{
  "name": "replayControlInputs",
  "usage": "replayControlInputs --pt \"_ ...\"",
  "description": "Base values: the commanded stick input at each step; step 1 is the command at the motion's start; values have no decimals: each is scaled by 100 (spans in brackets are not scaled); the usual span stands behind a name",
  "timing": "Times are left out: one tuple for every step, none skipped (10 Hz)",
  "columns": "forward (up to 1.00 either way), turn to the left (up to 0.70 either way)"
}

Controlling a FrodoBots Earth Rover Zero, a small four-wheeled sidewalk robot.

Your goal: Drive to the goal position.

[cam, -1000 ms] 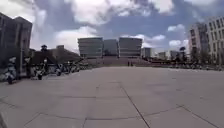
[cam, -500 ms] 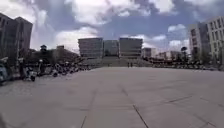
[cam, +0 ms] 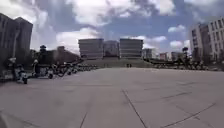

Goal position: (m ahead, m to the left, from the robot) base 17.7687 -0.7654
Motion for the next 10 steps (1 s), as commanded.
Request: replayControlInputs --pt "100 0" --pt "100 0" --pt "100 0" --pt "100 0" --pt "100 0" --pt "100 0" --pt "100 0" --pt "100 0" --pt "100 0" --pt "100 0"
